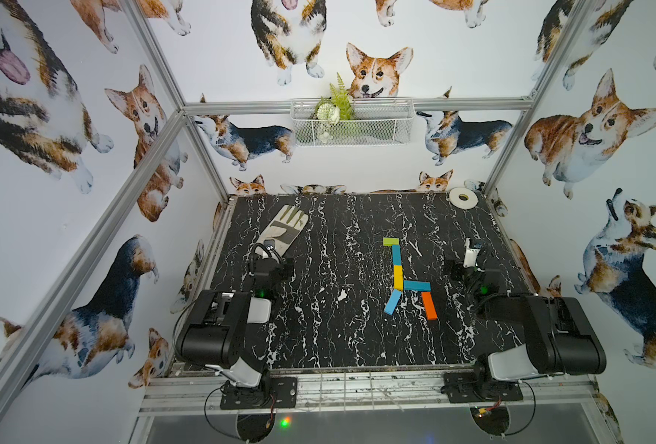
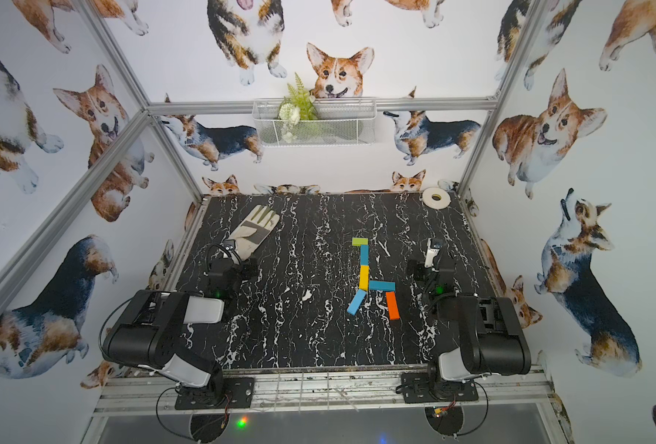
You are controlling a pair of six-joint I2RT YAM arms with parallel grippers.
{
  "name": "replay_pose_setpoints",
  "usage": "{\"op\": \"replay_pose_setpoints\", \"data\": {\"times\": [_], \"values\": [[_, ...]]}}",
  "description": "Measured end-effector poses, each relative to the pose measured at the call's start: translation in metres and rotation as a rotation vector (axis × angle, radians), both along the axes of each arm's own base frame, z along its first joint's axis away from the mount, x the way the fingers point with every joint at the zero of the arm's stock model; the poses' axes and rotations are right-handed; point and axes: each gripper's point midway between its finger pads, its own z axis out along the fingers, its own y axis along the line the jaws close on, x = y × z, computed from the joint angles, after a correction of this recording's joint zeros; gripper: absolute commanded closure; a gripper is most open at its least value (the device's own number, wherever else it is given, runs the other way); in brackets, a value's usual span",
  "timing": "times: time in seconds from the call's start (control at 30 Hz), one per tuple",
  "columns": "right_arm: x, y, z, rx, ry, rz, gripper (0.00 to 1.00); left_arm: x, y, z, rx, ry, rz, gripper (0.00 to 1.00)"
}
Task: Assemble a giraffe with building blocks
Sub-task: Reset both arms
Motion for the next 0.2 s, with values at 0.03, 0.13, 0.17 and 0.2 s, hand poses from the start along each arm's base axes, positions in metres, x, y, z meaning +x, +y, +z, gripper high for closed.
{"op": "replay_pose_setpoints", "data": {"times": [0.03, 0.13, 0.17, 0.2], "values": [[0.0, 0.0, -0.0003, 0.0, 0.001, 0.0, 0.01, 0.0, 0.0, 0.0, 0.0, 0.0, 0.0, 0.0], [0.0003, 0.0001, -0.0021, 0.0, 0.006, 0.0, 0.01, 0.0, 0.0, 0.0, 0.0, 0.0, 0.0, 0.0], [0.0003, 0.0001, -0.0021, 0.0, 0.006, 0.0, 0.01, 0.0, 0.0, 0.0, 0.0, 0.0, 0.0, 0.0], [0.0003, 0.0001, -0.002, 0.0, 0.006, 0.0, 0.01, 0.0, 0.0, 0.0, 0.0, 0.0, 0.0, 0.0]]}}
